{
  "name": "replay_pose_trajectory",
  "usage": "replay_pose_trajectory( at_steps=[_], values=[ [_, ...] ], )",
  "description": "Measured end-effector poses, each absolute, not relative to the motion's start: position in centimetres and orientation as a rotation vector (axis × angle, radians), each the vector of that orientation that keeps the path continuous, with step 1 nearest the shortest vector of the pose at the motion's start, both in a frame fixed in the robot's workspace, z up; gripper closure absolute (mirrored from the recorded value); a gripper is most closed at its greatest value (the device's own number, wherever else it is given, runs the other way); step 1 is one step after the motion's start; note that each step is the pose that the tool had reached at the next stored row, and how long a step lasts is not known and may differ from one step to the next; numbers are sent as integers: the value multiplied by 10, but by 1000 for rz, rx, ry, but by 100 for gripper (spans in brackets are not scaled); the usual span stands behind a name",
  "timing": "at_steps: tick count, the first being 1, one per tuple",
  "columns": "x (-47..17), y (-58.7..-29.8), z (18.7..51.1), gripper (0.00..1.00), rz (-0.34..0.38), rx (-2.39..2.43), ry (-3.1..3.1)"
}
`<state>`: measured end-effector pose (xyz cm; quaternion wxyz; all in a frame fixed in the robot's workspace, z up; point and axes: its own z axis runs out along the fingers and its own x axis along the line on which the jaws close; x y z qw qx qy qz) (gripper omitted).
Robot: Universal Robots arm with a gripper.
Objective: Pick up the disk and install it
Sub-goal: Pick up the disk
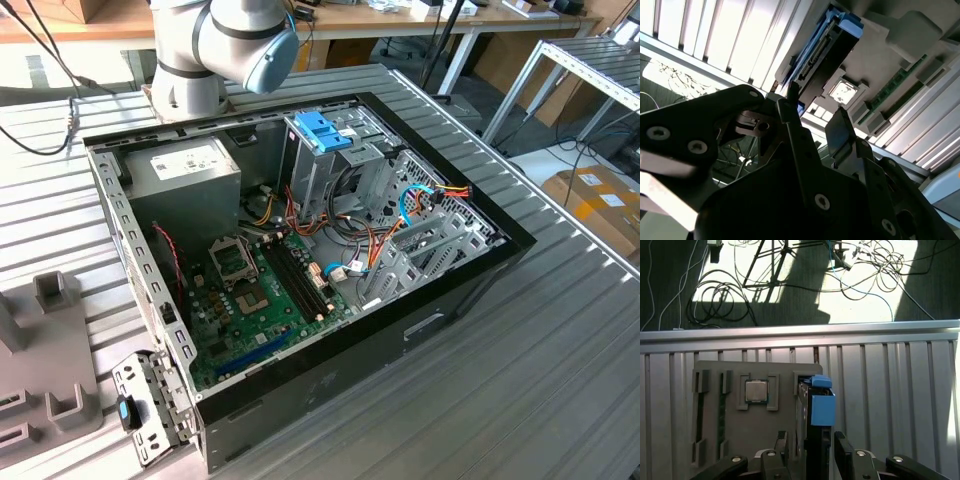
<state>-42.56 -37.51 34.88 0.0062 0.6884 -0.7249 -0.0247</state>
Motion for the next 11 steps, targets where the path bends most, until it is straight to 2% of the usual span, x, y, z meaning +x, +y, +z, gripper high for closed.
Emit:
replay_pose_trajectory(
  at_steps=[11],
  values=[
    [-427, -375, 347, 51, -77, 2154, -2268]
  ],
)
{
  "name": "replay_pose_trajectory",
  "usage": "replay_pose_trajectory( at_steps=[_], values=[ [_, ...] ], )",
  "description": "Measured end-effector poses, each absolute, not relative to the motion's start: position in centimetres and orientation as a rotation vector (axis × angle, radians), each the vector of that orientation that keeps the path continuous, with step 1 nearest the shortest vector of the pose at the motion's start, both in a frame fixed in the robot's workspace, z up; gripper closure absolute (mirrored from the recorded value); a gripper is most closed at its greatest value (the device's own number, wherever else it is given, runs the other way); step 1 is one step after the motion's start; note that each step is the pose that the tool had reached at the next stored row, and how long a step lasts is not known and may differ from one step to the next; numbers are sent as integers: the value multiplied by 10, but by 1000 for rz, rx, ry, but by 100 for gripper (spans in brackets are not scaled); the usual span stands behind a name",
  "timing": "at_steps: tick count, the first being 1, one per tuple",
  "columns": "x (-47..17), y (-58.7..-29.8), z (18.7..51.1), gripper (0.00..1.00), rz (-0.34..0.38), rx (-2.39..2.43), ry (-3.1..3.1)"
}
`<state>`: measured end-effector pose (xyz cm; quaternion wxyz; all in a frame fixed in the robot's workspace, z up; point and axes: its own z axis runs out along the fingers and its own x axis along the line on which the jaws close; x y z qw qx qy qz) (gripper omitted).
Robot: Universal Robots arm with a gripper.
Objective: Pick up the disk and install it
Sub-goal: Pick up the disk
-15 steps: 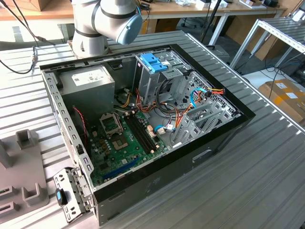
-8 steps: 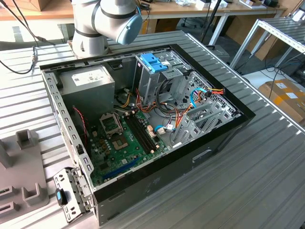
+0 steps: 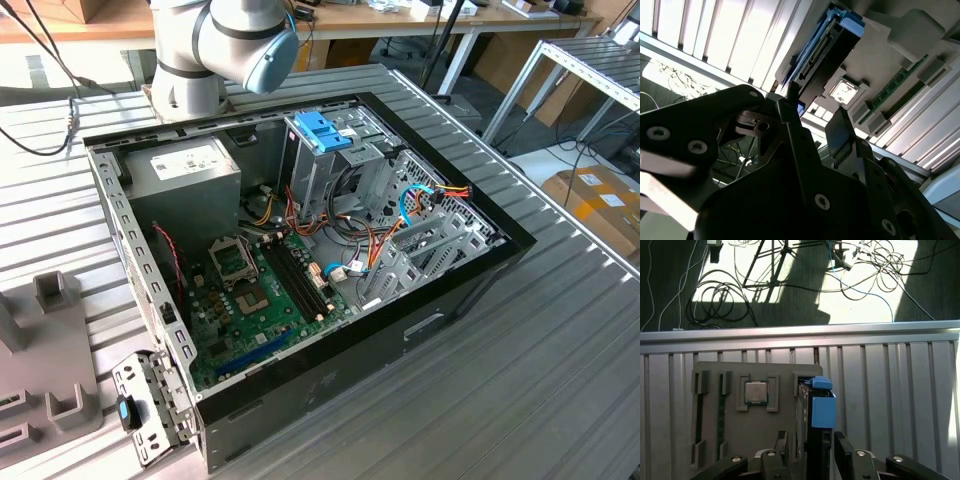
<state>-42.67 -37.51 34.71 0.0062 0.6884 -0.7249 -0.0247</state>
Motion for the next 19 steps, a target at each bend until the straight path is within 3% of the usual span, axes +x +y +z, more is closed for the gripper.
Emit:
replay_pose_trajectory(
  at_steps=[19],
  values=[
    [-434, -372, 344, 51, -77, 2154, -2268]
  ],
)
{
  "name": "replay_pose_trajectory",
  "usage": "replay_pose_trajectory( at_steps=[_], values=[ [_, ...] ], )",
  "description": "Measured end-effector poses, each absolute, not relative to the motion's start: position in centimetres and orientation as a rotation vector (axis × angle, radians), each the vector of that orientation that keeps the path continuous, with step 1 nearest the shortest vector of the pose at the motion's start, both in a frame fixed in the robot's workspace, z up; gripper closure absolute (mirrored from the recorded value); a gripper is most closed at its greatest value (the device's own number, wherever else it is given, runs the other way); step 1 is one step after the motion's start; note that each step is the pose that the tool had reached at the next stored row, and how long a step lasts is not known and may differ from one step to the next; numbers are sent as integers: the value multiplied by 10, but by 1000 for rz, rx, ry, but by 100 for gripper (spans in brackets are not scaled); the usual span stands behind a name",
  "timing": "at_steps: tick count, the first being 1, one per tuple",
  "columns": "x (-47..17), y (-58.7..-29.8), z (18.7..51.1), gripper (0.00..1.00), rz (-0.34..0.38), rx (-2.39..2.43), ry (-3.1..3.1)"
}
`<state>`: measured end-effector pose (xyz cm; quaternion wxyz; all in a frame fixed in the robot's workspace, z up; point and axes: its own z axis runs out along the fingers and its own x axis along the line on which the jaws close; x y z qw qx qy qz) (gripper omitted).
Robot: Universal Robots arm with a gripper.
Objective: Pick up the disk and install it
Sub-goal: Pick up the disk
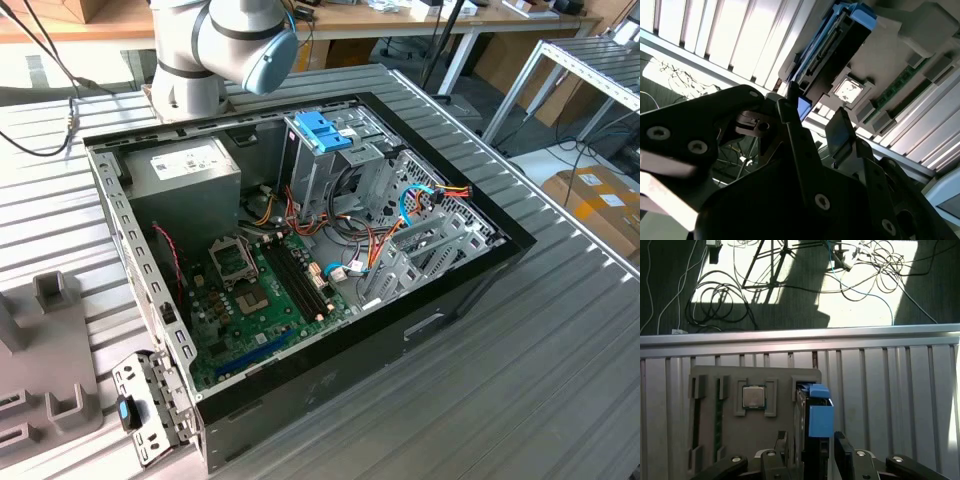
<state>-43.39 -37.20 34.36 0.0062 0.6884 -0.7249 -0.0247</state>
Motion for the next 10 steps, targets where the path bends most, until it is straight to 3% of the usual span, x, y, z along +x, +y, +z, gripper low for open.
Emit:
replay_pose_trajectory(
  at_steps=[10],
  values=[
    [-436, -372, 342, 51, -77, 2154, -2268]
  ],
)
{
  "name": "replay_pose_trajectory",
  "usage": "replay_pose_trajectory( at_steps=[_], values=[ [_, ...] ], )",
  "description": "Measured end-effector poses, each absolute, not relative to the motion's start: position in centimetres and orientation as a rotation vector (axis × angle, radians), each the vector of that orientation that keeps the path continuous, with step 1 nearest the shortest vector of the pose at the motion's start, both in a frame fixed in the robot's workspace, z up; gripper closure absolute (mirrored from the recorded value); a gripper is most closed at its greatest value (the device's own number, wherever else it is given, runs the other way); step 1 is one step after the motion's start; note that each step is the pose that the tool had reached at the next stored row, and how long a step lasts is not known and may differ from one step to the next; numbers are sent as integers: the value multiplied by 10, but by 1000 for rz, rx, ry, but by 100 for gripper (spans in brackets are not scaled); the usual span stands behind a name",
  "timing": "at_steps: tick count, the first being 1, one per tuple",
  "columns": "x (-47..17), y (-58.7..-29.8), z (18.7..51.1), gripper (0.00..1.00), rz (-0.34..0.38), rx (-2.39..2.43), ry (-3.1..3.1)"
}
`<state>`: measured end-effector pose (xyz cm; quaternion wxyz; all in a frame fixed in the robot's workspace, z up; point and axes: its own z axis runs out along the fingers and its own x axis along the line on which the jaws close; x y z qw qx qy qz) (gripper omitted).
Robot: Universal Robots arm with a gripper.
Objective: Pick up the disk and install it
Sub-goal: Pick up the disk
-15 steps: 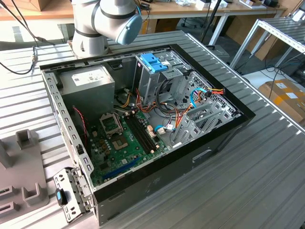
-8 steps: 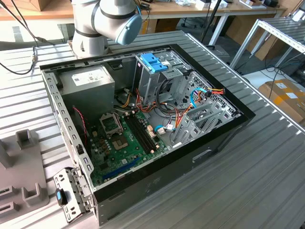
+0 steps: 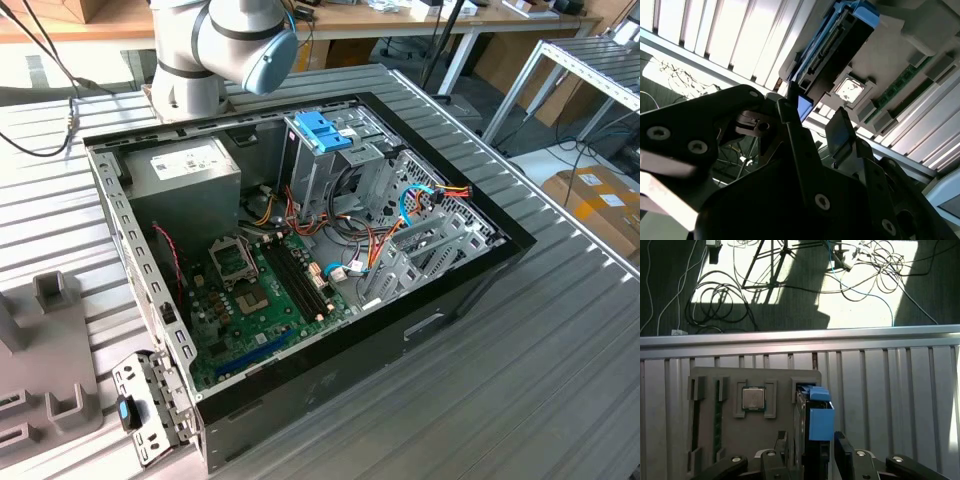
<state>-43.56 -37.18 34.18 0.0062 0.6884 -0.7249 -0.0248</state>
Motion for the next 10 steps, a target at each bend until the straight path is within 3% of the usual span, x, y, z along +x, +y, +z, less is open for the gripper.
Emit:
replay_pose_trajectory(
  at_steps=[10],
  values=[
    [-436, -372, 340, 51, -77, 2154, -2268]
  ],
)
